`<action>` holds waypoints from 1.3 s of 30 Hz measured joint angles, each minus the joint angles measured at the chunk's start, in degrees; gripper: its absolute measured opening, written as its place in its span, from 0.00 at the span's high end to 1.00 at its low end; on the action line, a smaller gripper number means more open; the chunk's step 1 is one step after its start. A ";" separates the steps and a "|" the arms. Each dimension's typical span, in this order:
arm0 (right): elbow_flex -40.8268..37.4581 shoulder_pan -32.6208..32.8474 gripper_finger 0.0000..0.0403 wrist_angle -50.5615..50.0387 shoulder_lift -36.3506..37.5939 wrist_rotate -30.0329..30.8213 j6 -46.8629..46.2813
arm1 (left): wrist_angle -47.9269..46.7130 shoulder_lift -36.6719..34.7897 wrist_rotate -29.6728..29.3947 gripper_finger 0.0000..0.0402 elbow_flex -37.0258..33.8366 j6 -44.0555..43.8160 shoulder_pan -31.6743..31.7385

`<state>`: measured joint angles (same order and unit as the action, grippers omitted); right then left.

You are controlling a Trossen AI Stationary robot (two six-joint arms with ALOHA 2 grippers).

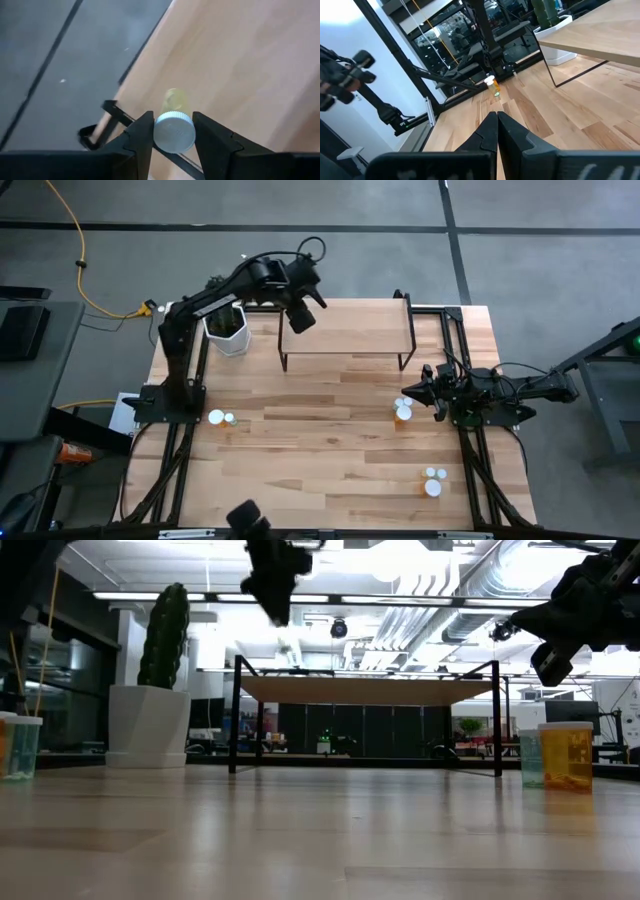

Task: Pick and place medicine bottles onto shelf by color
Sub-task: Put the top left yellow pill bottle on the shelf

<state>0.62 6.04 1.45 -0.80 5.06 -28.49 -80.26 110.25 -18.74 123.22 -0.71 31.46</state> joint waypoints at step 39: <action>-0.01 -0.01 1.00 0.00 0.00 0.26 0.00 | -0.77 6.34 0.74 0.62 -2.29 8.43 5.70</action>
<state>0.61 6.03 1.45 -0.80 5.32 -28.49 -81.04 116.60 -18.00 120.92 7.73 37.17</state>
